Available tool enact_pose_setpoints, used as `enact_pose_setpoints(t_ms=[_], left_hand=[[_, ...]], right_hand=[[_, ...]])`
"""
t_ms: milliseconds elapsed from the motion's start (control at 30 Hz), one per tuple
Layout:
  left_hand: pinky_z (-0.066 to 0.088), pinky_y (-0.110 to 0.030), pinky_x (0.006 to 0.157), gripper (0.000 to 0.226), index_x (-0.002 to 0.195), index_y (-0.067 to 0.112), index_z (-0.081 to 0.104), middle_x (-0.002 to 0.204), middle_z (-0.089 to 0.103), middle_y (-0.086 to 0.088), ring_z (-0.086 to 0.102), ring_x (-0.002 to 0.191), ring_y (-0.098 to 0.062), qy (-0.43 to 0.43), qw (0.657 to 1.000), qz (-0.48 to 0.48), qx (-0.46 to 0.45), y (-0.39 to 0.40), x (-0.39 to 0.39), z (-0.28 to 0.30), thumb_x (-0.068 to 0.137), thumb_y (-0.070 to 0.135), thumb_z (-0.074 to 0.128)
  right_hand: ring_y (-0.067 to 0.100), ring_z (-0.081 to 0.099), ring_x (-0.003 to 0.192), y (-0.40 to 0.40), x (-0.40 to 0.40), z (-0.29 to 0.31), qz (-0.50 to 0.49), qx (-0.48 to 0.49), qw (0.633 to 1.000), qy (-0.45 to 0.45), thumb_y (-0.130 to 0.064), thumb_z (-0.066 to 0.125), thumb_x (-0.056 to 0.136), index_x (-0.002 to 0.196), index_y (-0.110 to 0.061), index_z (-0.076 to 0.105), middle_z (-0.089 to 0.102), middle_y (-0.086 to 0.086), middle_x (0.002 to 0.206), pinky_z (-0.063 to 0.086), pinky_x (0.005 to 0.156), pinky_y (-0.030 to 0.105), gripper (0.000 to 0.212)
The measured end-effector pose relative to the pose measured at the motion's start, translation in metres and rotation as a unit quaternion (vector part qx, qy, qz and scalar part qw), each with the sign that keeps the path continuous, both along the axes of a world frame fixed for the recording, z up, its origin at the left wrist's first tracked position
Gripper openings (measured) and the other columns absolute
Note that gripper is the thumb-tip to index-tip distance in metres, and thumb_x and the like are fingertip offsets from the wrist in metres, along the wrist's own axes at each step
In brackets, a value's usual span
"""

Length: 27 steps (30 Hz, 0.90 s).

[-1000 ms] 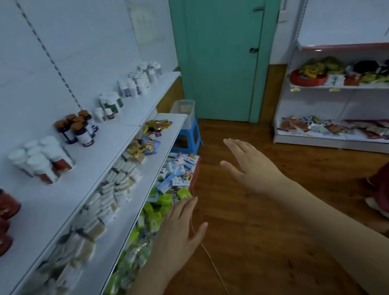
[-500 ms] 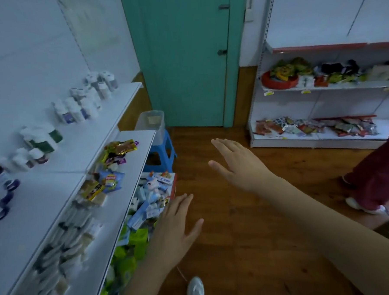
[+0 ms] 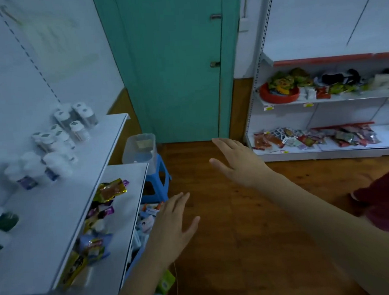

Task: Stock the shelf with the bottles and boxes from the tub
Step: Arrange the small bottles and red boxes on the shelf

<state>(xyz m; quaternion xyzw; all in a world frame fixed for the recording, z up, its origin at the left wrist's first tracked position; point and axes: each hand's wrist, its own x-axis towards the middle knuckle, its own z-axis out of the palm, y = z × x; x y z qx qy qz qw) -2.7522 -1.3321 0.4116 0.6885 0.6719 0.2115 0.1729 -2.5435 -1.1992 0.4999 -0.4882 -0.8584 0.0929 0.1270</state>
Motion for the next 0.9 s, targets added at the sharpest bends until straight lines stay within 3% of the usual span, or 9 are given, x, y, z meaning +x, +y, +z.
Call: enact_pose_setpoints(t_ms=[300,500,667,800,900], left_hand=[[0.031,-0.036,0.117,0.068,0.153,0.033,0.022,0.157,0.021,0.012,0.021,0.144,-0.008,0.015,1.0,0.0,0.0,0.182,-0.009,-0.02,0.093,0.059,0.044],[0.028,-0.032,0.117,0.065,0.152,0.03,0.026,0.155,0.028,0.01,0.025,0.142,-0.008,0.023,0.998,0.05,0.007,0.31,-0.013,-0.007,0.096,0.054,0.047],[0.031,-0.032,0.115,0.075,0.149,0.025,0.034,0.151,0.037,0.006,0.031,0.14,-0.01,0.029,0.996,0.082,-0.008,0.386,-0.028,-0.006,0.087,0.068,0.032],[0.026,-0.023,0.11,0.067,0.149,0.025,0.034,0.149,0.038,0.007,0.031,0.138,-0.008,0.022,0.994,0.107,-0.028,0.432,-0.047,-0.016,0.093,0.059,0.046],[0.031,-0.027,0.111,0.072,0.149,0.026,0.034,0.148,0.039,0.006,0.033,0.136,-0.008,0.006,0.992,0.119,-0.038,0.472,-0.071,-0.025,0.088,0.066,0.035]], right_hand=[[0.023,0.03,0.144,0.196,-0.014,-0.016,0.023,0.017,0.999,0.015,-0.062,0.028,0.098,0.156,-0.02,0.019,0.031,0.002,0.158,0.033,0.115,0.045,0.072],[0.024,0.033,0.142,0.337,-0.026,-0.003,0.062,0.023,0.998,0.024,-0.059,0.031,0.1,0.155,-0.017,0.021,0.033,0.004,0.157,0.033,0.115,0.043,0.071],[0.024,0.032,0.143,0.435,-0.053,0.002,0.097,0.018,0.995,0.017,-0.059,0.03,0.1,0.156,-0.017,0.02,0.032,0.005,0.157,0.031,0.115,0.042,0.07],[0.025,0.033,0.142,0.496,-0.089,-0.007,0.12,0.004,0.993,0.022,-0.057,0.032,0.101,0.155,-0.016,0.021,0.033,0.006,0.156,0.032,0.113,0.042,0.069],[0.024,0.034,0.141,0.543,-0.124,-0.017,0.136,-0.006,0.991,0.019,-0.057,0.032,0.1,0.155,-0.017,0.022,0.033,0.004,0.156,0.033,0.113,0.041,0.068]])
